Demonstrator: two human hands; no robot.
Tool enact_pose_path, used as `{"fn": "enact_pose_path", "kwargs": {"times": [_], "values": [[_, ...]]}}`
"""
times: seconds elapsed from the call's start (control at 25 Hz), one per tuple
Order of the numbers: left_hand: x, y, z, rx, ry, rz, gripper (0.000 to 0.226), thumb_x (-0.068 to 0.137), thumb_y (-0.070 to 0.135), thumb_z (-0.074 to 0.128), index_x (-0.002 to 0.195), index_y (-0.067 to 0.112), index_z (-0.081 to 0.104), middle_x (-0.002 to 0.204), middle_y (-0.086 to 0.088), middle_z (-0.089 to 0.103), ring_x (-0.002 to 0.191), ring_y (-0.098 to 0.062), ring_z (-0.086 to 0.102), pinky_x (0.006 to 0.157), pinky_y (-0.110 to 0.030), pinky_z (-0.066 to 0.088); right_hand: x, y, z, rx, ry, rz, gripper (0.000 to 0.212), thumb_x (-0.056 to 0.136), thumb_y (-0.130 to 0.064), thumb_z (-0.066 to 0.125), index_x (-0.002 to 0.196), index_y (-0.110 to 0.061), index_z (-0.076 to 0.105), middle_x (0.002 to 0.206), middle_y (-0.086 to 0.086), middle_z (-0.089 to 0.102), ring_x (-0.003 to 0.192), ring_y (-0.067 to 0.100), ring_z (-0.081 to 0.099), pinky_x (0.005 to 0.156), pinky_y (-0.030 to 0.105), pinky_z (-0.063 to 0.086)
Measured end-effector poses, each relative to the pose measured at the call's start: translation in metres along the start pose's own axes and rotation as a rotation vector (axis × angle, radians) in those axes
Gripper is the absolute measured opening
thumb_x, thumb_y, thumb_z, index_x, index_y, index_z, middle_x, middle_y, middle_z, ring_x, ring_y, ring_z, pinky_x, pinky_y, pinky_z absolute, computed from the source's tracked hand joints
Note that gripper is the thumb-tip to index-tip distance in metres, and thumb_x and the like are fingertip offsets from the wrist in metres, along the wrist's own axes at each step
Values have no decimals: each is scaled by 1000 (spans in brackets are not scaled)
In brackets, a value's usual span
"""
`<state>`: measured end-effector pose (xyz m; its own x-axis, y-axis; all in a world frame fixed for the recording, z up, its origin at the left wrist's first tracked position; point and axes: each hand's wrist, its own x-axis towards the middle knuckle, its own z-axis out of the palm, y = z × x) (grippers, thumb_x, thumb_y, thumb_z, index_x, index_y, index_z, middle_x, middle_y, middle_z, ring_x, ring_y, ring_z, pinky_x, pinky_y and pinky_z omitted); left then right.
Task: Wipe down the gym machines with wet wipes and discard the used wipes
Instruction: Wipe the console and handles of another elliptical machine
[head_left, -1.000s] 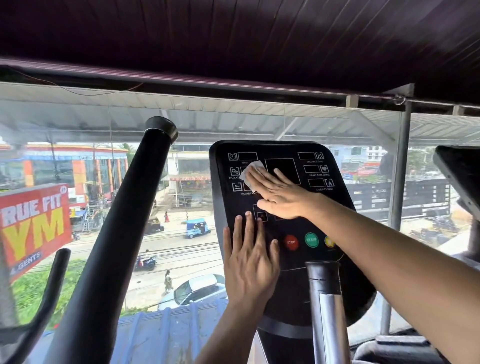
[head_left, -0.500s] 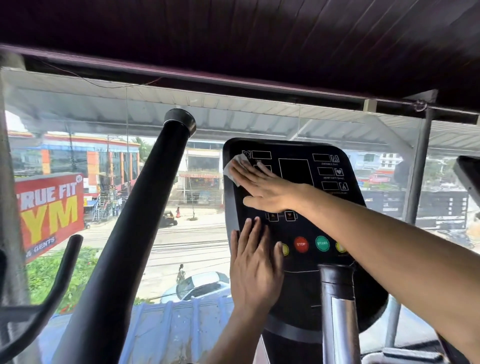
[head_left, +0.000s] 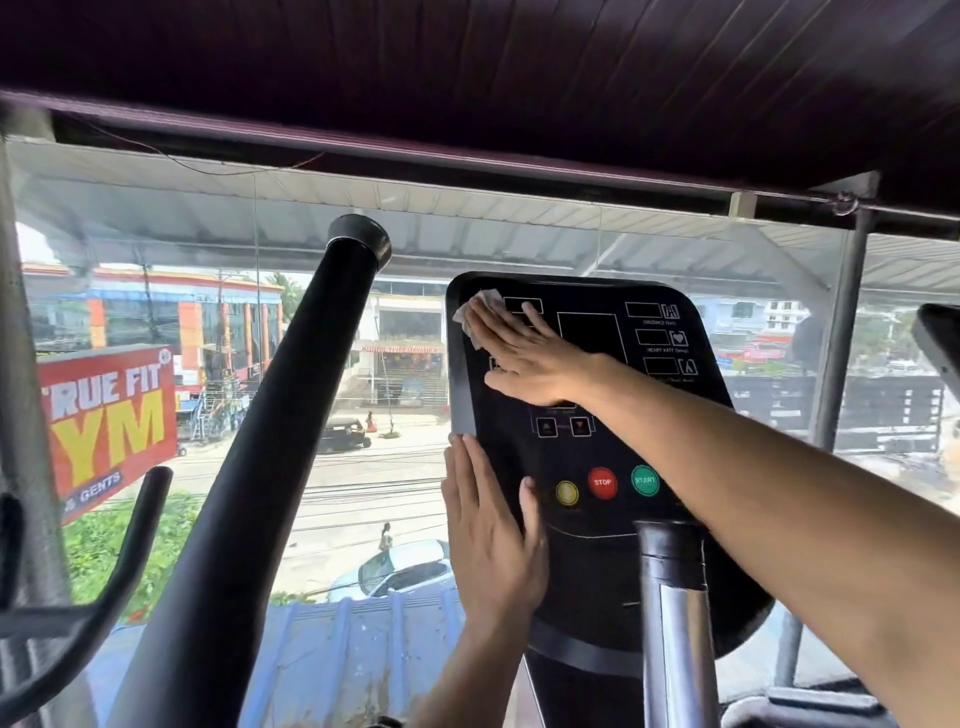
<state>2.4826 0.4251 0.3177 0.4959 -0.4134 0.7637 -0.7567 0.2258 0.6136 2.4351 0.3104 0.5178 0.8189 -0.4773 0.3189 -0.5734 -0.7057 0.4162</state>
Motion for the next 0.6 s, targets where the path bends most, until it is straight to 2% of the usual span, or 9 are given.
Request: {"fn": "enact_pose_path", "kwargs": {"times": [0.16,0.28,0.4,0.6], "values": [[0,1,-2,-81,-32,-34,83,100,72,4,166,22,5,173,10,-2,157,0,-8,130,-34,6,-13,-7,18,11,49,-61,79,97,-47,18,157,-22,-27,163,-3,-35,150,13,-32,124,51,-16],[0,-1,-4,-103,-45,-39,84,100,70,-2,166,20,6,174,10,-2,157,1,-9,130,-32,3,-49,-13,39,-20,42,-149,86,87,-47,17,158,-21,-24,165,-3,-33,150,13,-32,123,48,-19],[2,2,-5,-108,-88,-39,79,102,65,3,166,19,4,174,9,-4,157,1,-11,129,-29,0,-77,-14,51,-83,18,-169,86,85,-48,14,159,-22,-23,165,-5,-33,150,12,-32,122,47,-21],[2,-12,-7,-174,-127,44,64,110,43,21,166,20,3,173,12,-7,158,-3,-10,128,-25,0,-53,-4,42,84,64,46,83,93,-48,20,158,-24,-26,163,-7,-34,150,11,-32,124,55,-11]]}}
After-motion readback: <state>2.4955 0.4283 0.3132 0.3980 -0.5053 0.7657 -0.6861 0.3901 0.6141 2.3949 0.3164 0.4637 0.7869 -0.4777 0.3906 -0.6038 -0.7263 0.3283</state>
